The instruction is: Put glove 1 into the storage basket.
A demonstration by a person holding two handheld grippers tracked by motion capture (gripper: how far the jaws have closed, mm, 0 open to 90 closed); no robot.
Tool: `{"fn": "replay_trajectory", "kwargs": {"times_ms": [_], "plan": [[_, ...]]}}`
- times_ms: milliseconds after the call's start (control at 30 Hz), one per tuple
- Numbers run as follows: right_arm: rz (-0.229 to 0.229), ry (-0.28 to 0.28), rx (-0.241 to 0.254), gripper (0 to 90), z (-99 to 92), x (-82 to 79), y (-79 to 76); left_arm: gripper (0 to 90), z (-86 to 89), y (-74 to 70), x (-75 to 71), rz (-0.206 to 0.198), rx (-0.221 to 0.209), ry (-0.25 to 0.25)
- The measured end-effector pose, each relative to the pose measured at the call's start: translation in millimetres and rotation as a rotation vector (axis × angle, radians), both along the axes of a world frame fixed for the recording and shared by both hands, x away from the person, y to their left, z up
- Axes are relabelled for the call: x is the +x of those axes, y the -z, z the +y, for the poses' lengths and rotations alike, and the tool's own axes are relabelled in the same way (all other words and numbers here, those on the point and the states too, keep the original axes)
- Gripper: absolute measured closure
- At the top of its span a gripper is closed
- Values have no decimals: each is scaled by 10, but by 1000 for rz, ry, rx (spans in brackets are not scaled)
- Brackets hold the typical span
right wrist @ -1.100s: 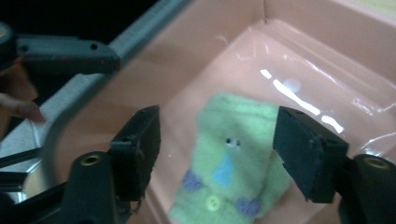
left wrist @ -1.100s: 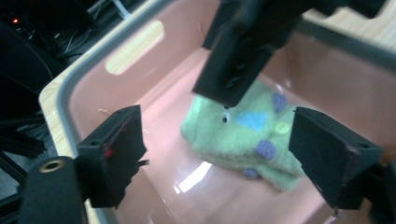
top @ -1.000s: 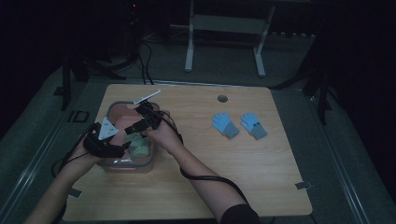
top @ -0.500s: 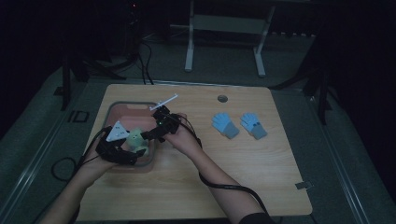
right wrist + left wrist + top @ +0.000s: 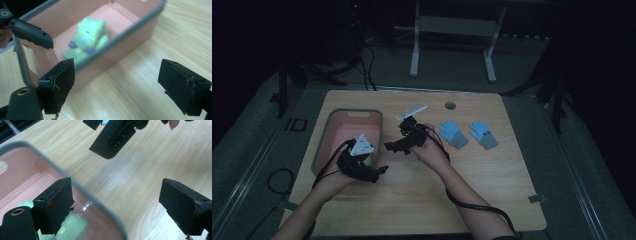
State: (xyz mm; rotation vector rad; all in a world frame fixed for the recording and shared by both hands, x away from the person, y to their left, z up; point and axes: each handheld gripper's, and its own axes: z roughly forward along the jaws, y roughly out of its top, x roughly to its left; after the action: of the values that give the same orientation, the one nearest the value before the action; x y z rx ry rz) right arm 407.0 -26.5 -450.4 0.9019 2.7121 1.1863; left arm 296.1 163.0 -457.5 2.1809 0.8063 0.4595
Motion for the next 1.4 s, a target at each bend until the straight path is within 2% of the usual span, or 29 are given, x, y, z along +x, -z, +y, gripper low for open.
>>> {"fn": "replay_trajectory", "kwargs": {"times_ms": [200,333,400,600,733,800,900,1000,1067,1133,1233,1400], "plan": [[-11,31,5,146,-310,-14,-1,130,-218,21,-20,-10,-18,55],[-1,58,12,140,-506,-27,7,134,-364,84,-61,-8,-72,82],[-13,63,11,139,-597,-36,15,134,-434,126,-77,0,-90,96],[-70,63,17,133,-832,-75,85,133,-641,272,-106,33,-72,135],[-57,67,11,134,-972,-98,166,105,-755,398,-123,54,-65,147],[-47,67,32,134,-1047,-115,214,85,-803,470,-140,59,-66,156],[-48,66,46,134,-1158,-155,281,38,-862,573,-166,70,-67,164],[-32,70,56,134,-1274,-183,340,32,-892,668,-183,66,-71,158],[-27,79,54,134,-1347,-198,374,32,-902,715,-192,51,-64,155],[-33,90,46,135,-1406,-211,407,33,-898,752,-191,58,-80,159],[-19,93,42,134,-1492,-234,467,34,-897,807,-203,37,-72,150],[-4,98,23,140,-1644,-269,570,45,-874,904,-217,54,-99,163]]}}
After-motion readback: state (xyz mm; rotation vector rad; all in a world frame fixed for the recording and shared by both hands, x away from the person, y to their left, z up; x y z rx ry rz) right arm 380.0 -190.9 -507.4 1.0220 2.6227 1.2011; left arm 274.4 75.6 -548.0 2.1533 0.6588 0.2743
